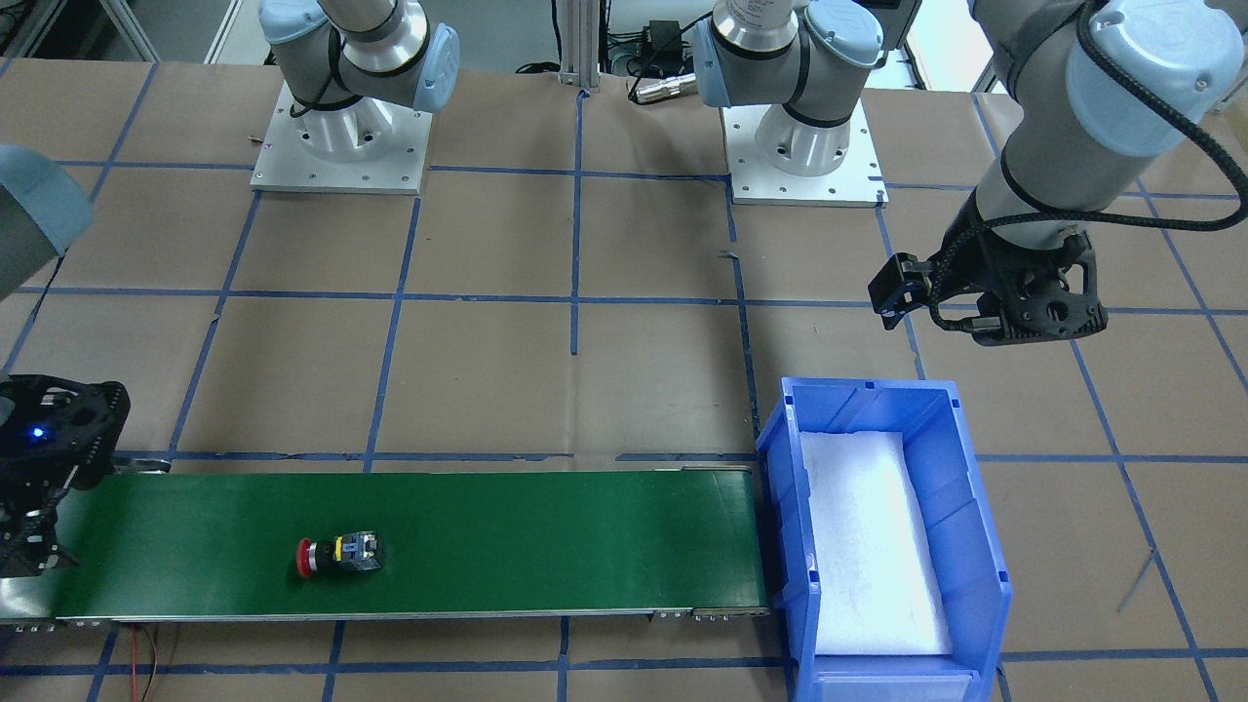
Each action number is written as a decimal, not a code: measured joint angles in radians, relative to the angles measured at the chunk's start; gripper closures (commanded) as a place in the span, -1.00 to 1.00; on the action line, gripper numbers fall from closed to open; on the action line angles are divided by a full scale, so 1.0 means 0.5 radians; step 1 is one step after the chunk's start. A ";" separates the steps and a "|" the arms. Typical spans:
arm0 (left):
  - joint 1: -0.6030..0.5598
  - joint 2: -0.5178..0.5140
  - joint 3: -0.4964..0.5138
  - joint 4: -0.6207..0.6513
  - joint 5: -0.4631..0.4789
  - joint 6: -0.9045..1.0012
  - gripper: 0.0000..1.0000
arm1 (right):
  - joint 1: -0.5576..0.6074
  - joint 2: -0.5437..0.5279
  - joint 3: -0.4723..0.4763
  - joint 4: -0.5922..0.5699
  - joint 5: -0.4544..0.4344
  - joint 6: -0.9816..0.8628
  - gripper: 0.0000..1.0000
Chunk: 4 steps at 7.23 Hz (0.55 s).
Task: Transport two buttons from left to right
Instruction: 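Move the right gripper back over the belt end toward the red button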
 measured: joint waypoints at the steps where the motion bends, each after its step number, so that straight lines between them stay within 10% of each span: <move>1: -0.001 -0.006 0.000 0.000 -0.001 0.003 -1.00 | 0.028 0.057 -0.024 -0.022 0.005 0.016 -1.00; 4: -0.001 -0.014 0.003 0.033 0.000 0.028 -1.00 | 0.042 0.175 -0.091 -0.057 0.050 0.025 -1.00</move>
